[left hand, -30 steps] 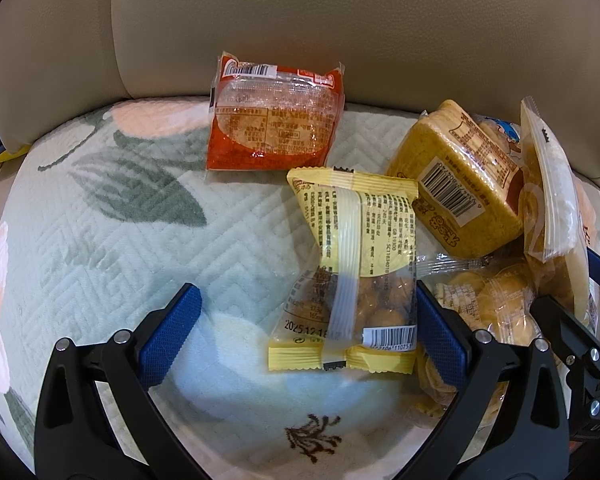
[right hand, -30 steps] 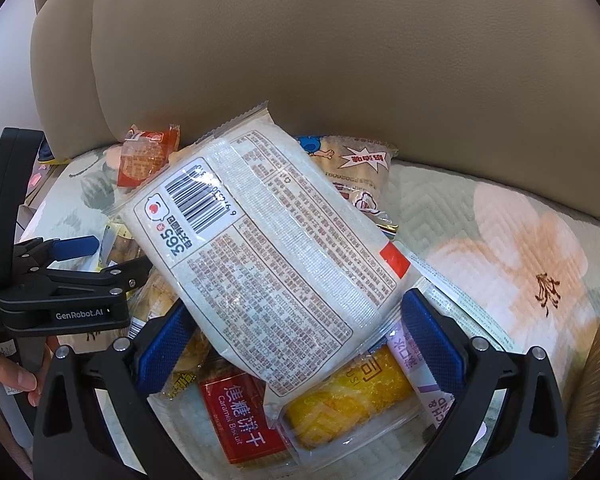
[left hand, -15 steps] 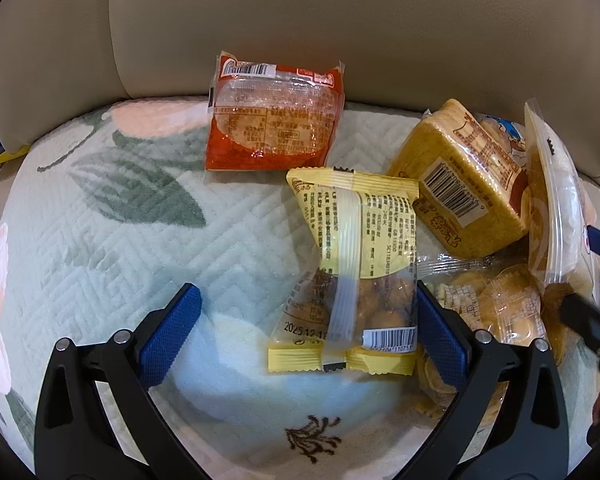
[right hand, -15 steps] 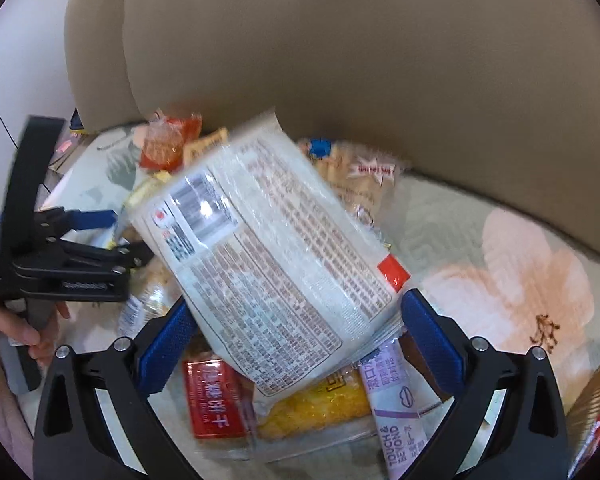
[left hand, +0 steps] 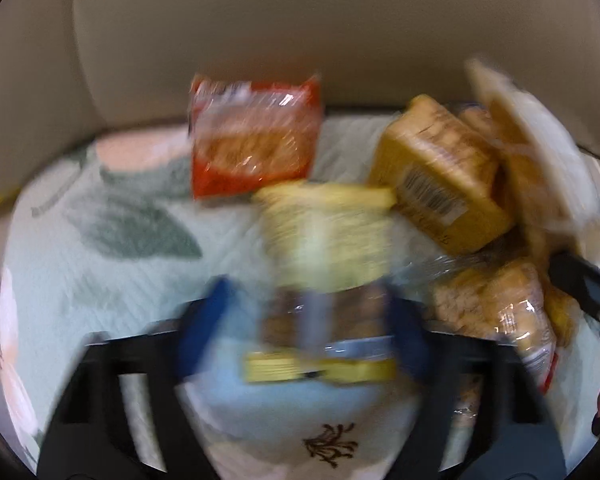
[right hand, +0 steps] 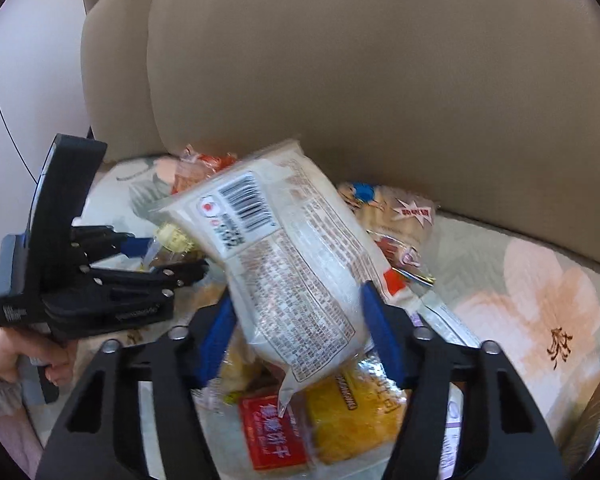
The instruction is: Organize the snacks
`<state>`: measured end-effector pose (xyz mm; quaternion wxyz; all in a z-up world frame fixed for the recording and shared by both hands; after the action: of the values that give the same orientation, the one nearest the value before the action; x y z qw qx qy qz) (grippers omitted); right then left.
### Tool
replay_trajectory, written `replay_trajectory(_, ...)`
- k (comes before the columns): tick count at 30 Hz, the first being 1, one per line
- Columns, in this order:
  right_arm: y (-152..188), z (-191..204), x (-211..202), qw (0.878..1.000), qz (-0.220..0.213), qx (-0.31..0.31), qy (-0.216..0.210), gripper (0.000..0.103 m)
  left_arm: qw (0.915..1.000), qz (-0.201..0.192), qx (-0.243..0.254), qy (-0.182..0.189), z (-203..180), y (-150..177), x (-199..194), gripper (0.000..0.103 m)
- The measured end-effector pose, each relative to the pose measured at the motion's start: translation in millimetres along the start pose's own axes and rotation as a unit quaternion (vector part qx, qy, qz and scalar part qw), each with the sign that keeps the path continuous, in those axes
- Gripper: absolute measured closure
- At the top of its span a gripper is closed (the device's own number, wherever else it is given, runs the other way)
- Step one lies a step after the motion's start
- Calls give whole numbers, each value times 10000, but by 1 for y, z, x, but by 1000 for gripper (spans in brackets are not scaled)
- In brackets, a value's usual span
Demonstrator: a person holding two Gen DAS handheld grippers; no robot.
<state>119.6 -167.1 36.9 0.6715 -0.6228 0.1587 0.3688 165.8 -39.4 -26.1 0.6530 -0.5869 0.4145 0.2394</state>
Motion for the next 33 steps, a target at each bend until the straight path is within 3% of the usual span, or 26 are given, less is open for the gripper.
replay_trajectory(11, -14, 12, -35, 9987, -403, 304, 51, 62, 9994, -328, -69, 8, 4, 1, -30, 58)
replay_trajectory(13, -19, 14, -53, 9975, -573, 401, -1, 94, 9991, -432, -44, 14, 7, 1, -45, 58)
replay_trajectory(14, -20, 10, -61, 9970, -588, 490, 97, 97, 9988, -482, -51, 26, 8, 1, -53, 58)
replay_trajectory(18, -21, 14, -77, 9969, -587, 527, -27, 99, 9983, -581, -65, 1, 10, 5, -77, 57)
replay_trajectory(24, -23, 9, -104, 9957, -703, 586, -132, 103, 9974, -482, -530, 74, 8, 23, -98, 57)
replay_trajectory(25, -21, 8, -104, 9963, -575, 620, -150, 99, 9973, -512, -514, 72, 6, 24, -102, 57)
replay_trajectory(28, -13, -4, -102, 9975, -288, 641, 73, 10, 9975, -602, -383, 13, -3, 26, -106, 57)
replay_trajectory(29, -10, -5, -97, 9978, -203, 636, -44, 5, 9976, -572, -382, 46, -4, 29, -107, 57)
replay_trajectory(33, 16, -4, -66, 9958, 671, 599, -177, 5, 9981, -408, -440, 156, -11, 35, -106, 57)
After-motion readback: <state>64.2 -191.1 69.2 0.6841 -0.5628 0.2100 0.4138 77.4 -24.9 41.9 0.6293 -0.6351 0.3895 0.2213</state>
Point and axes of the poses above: each gripper's, at about its wrist camera, not at the fingertips, and x roughly the way its jaws point, z to its left, y to its underside, the point moved 5 cm from there along x, roughly the way its jaws point, and after that the axes turned 8 degrees about -z, right-handed, at the moved point
